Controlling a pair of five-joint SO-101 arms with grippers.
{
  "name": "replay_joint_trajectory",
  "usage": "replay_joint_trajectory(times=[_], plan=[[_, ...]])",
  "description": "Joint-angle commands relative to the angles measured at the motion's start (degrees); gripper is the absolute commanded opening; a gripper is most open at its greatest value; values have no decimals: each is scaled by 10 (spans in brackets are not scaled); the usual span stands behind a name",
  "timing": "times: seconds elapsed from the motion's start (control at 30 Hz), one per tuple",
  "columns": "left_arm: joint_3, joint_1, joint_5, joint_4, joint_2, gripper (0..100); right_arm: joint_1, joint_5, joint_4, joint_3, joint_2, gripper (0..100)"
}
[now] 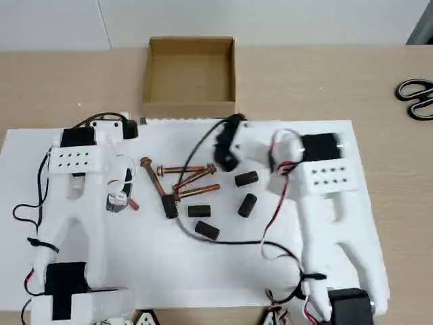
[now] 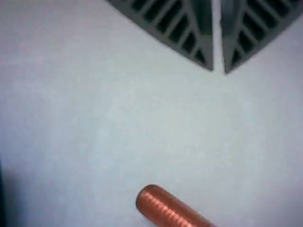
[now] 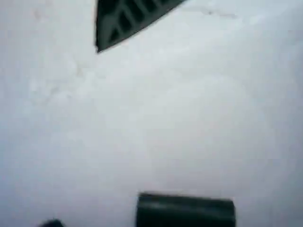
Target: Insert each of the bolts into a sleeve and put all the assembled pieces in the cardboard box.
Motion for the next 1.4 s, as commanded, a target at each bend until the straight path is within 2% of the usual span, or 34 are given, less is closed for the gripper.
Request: replay_joint_trajectory(times=[0.0, 0.07, 0.17, 0.33, 0.43, 0.53, 0.7, 0.8, 0.97, 1.13, 1.37], plan=[[-26, 4, 151, 12, -2, 6, 36, 15, -14, -24, -25, 158], [-37, 8, 227, -3, -2, 6, 40, 14, -11, -24, -30, 158], [-56, 15, 290, -32, -2, 6, 39, 1, -12, -23, -37, 158], [-42, 67, 402, -171, 4, 6, 38, -6, -15, -23, -47, 158], [-34, 76, 467, -174, 6, 6, 41, -6, -13, -23, -47, 158], [-30, 23, 520, -161, 7, 7, 41, -20, -15, -23, -45, 158], [-13, -72, 517, -131, 25, 10, 32, -38, -22, -23, -44, 158], [5, -93, 504, -124, 36, 68, 29, -39, -35, -23, -44, 158], [20, -62, 504, -115, 36, 156, 29, -57, -31, -24, -47, 158], [12, -16, 505, -141, 38, 157, 29, -70, -29, -23, -47, 158], [31, -14, 505, -185, 42, 156, 30, -70, -6, -23, -48, 158]])
